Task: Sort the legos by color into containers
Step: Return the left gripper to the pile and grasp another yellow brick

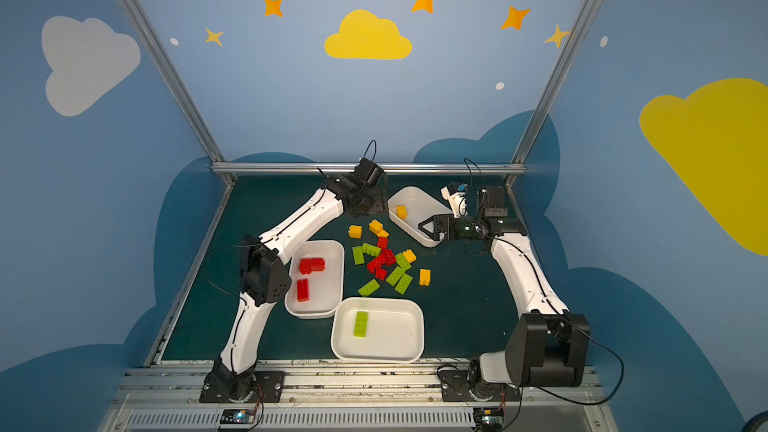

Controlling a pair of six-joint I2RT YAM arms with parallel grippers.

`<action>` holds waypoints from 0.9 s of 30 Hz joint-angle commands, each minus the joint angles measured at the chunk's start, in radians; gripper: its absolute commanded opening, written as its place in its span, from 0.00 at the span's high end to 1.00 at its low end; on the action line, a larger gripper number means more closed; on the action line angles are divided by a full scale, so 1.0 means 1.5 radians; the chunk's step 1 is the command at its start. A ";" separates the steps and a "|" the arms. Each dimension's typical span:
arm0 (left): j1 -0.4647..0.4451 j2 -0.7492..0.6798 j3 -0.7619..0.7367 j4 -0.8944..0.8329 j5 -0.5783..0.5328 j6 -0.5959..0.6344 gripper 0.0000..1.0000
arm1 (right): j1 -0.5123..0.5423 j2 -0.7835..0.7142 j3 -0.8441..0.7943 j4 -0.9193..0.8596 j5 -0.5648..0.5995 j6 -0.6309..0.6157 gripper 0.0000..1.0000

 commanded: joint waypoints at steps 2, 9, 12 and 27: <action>-0.001 0.033 0.032 -0.108 -0.100 -0.215 0.19 | 0.001 -0.003 0.003 -0.012 -0.011 0.000 0.05; 0.025 0.105 0.090 -0.198 -0.052 -0.391 0.21 | 0.005 0.004 0.005 -0.006 -0.020 0.004 0.05; 0.040 0.124 0.092 -0.193 -0.024 -0.400 0.21 | 0.004 0.010 0.010 -0.007 -0.025 0.005 0.05; 0.083 0.170 0.058 -0.119 0.049 -0.437 0.27 | 0.005 0.026 0.028 0.001 -0.048 0.025 0.05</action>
